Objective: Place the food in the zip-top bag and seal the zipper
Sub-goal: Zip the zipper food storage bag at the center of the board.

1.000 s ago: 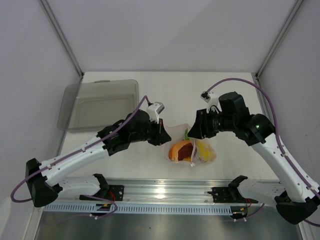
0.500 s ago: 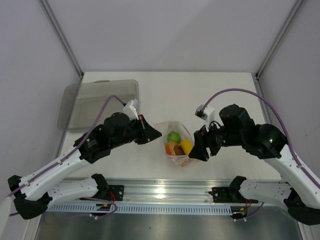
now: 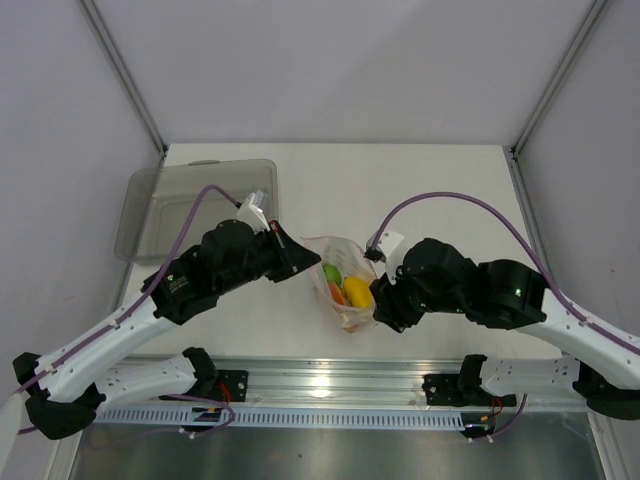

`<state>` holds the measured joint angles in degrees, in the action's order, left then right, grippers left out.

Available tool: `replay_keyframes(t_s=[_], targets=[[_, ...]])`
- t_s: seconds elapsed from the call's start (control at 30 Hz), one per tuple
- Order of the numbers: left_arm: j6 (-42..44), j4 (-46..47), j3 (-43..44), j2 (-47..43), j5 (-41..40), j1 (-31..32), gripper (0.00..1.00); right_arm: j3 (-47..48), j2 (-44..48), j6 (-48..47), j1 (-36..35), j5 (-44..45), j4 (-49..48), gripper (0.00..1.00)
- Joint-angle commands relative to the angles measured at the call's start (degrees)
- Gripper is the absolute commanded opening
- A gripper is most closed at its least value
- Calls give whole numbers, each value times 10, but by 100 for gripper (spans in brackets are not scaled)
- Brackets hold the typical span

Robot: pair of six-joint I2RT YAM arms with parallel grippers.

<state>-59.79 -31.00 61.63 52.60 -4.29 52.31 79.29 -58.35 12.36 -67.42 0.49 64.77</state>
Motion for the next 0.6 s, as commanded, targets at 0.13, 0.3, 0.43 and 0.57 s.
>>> replay_keyframes(t_s=[0.13, 0.3, 0.43, 0.57], targets=[[-13, 18, 10, -17, -1, -5, 1, -15, 22, 2, -6, 166, -65, 32], [5, 16, 5, -29, 0, -5, 0, -11, 17, -8, -3, 174, -66, 3], [41, 2, 15, -27, 20, -5, 1, 7, 9, -29, 1, 181, -66, 0], [107, -8, 17, -33, 39, -4, 1, 27, 10, -58, 16, 158, -66, 0]])
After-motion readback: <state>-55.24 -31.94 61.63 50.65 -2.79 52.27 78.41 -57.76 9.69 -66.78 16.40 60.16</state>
